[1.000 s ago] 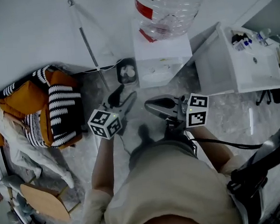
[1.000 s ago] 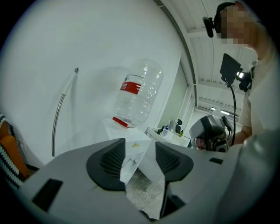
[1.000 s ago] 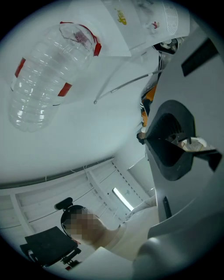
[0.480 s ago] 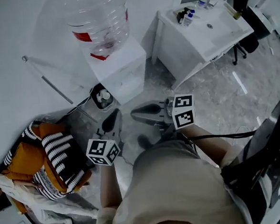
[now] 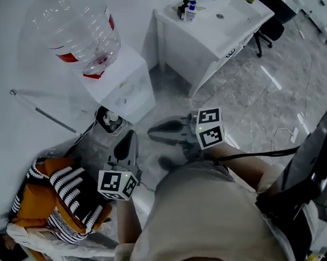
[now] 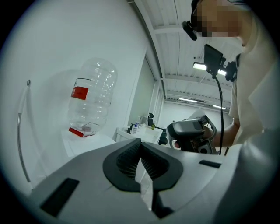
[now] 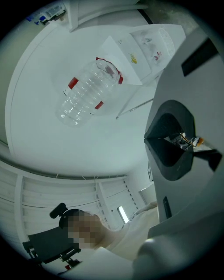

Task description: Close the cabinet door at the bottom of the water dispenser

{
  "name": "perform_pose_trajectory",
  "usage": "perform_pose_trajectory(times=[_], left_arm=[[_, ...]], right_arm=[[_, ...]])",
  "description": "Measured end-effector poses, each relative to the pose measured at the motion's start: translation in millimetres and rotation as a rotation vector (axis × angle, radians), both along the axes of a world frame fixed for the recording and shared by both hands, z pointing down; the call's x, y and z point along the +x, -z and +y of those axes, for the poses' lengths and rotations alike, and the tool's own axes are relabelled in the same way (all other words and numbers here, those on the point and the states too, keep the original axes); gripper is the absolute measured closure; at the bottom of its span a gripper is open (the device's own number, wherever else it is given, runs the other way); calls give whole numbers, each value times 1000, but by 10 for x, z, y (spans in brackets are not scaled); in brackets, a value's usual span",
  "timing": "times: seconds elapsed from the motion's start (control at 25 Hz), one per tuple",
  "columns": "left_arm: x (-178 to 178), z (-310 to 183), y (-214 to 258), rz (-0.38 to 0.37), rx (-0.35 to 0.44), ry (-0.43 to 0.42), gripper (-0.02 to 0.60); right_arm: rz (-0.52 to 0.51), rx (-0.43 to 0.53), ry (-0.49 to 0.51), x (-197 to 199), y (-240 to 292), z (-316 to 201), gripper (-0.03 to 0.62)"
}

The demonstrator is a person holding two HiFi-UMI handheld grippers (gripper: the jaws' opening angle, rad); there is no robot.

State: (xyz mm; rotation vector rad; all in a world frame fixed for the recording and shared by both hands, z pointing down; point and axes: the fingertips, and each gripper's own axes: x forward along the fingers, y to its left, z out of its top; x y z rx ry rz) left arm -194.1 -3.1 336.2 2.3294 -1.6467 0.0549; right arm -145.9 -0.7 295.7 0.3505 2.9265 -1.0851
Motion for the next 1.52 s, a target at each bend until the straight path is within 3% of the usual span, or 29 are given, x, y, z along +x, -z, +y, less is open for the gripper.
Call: perform_pose_trajectory(times=[0.2,0.44,0.6,0.84,1.12,1.52], left_arm=[[300,-60,102,-31,2,-12,588],[756,-231,41,-5,-44,31,588],[1175,-341,-10,-6,-78,17,588],[1779,-556,11,-36,-92,-26,588],[2212,-677,73,-88,-75,-22,588],[2644,-435,-85,-91,-145,82,588]], right_arm=[[-36,-13,-7,305,22,-83,579],[-52,-33,3,791,-15,-282,579],[-77,-63,-5,1200,-4,-407,579],[-83,-94,-44,1775,-8,-573,579],[-107,-88,-73,2280,19,-642,579],[-113,-141,39,2731,-163,-552,579]])
